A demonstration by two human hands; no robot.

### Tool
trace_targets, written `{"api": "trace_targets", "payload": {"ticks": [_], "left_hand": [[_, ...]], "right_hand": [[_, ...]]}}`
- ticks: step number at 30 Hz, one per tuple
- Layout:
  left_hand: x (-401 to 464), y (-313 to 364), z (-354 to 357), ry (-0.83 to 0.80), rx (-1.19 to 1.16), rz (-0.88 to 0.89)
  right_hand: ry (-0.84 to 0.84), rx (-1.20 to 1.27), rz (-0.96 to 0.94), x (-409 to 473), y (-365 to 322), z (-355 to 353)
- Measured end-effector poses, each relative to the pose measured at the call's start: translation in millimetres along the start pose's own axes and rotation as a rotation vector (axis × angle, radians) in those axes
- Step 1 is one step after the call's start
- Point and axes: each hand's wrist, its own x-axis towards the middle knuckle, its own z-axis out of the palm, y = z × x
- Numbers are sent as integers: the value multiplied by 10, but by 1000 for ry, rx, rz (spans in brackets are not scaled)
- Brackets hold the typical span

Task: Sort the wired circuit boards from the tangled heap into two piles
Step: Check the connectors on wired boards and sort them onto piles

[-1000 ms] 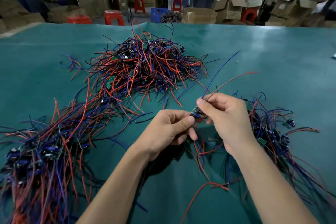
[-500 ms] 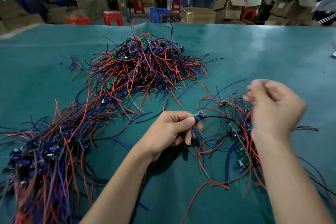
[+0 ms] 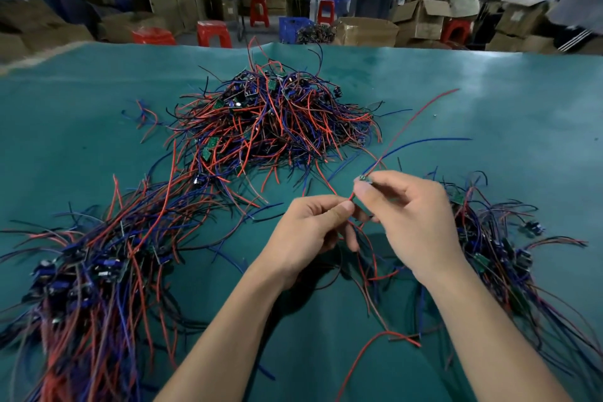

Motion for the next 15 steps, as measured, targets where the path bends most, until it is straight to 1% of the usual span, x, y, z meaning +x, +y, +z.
{"api": "trace_targets", "payload": {"ticks": [2, 5, 8, 10, 11, 12, 14, 15], "left_hand": [[13, 9, 18, -20, 22, 18], [-1, 39, 47, -46, 36, 44], [-28, 34, 48, -49, 92, 59], [-29, 7, 62, -4, 168, 49], [-22, -1, 68, 27, 198, 38], [-10, -23, 68, 46, 203, 22], [-9, 11, 72, 77, 179, -11], [-20, 23, 67, 88, 167, -14]], "right_hand": [[103, -52, -41, 30, 11, -45], [271, -46, -93, 87, -34, -138], [484, 55, -139, 190, -268, -279], [571, 157, -186, 270, -572, -343], [559, 224, -222, 302, -759, -344], [501, 298, -249, 332, -942, -326], [308, 418, -231, 378, -1245, -169], [183, 453, -182, 374, -1362, -8]]}}
